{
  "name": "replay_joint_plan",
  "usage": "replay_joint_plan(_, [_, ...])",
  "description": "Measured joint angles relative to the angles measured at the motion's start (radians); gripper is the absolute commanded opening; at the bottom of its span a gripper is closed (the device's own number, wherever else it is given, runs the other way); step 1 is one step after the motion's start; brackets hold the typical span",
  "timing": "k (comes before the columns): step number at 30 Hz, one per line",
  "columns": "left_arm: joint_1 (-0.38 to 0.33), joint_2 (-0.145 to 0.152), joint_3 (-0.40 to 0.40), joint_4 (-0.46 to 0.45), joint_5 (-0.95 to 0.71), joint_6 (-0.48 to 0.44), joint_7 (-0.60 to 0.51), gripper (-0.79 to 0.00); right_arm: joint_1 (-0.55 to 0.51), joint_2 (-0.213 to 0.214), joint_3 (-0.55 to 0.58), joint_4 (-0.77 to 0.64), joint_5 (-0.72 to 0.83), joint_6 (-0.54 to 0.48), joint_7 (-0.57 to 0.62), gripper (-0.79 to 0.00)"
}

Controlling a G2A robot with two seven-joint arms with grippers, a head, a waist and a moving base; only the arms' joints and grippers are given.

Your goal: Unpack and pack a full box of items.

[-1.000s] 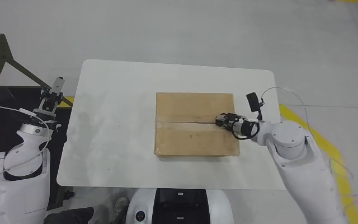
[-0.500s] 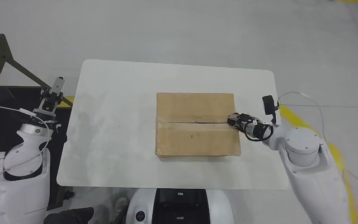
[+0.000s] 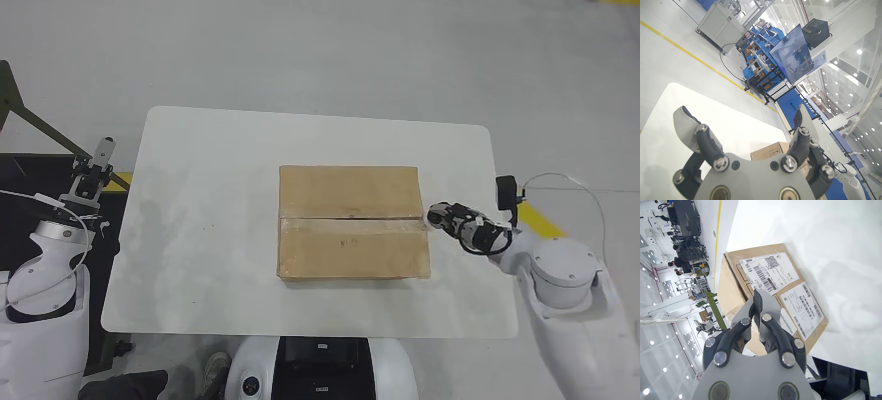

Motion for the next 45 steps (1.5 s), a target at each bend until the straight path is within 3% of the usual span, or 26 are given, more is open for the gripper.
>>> replay_joint_plan(16, [0.0, 0.0, 0.0, 0.0, 0.0, 0.0, 0.0, 0.0, 0.059, 0.003, -0.069, 0.045, -0.006, 0.006, 0.033, -0.785])
replay_joint_plan(28, [0.0, 0.0, 0.0, 0.0, 0.0, 0.0, 0.0, 0.0, 0.153, -0.01, -0.202, 0.1, 0.007, -0.055, 0.041, -0.785])
replay_joint_plan(45, [0.0, 0.0, 0.0, 0.0, 0.0, 0.0, 0.0, 0.0, 0.026, -0.009, -0.022, -0.004, 0.035, -0.241, -0.237, -0.785])
